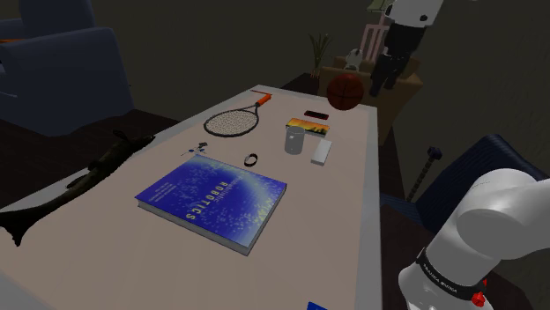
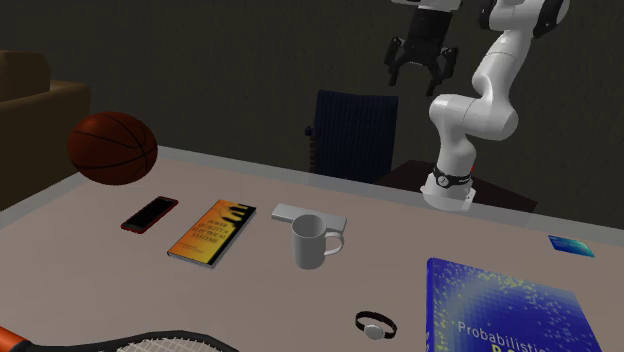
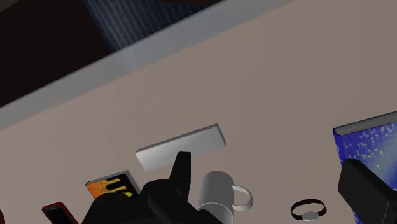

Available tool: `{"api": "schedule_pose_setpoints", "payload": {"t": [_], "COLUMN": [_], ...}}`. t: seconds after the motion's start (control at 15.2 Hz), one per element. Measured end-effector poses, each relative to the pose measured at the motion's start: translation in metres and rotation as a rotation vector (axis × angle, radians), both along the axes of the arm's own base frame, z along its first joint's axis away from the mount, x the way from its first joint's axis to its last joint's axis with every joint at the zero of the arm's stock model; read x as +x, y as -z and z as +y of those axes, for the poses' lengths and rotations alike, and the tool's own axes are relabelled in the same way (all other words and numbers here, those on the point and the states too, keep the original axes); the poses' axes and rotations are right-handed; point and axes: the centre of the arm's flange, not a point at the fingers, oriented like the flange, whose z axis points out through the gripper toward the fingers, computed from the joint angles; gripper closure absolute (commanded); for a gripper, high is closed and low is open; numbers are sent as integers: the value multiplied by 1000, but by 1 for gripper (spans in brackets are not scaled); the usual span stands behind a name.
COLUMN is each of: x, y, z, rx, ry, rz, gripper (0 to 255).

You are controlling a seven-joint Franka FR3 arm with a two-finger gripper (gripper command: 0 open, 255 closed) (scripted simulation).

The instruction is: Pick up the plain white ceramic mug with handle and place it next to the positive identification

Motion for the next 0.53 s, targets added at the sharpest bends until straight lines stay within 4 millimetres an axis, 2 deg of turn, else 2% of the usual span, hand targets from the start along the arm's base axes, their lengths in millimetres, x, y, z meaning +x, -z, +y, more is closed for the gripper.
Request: {"api": "schedule_pose_setpoints", "payload": {"t": [0.07,0.2,0.53], "x": [0,14,72], "y": [0,9,45], "z": [0,0,-9], "rx": [0,5,22], "ry": [0,10,49], "rz": [0,7,36], "gripper": [0,0,0]}}
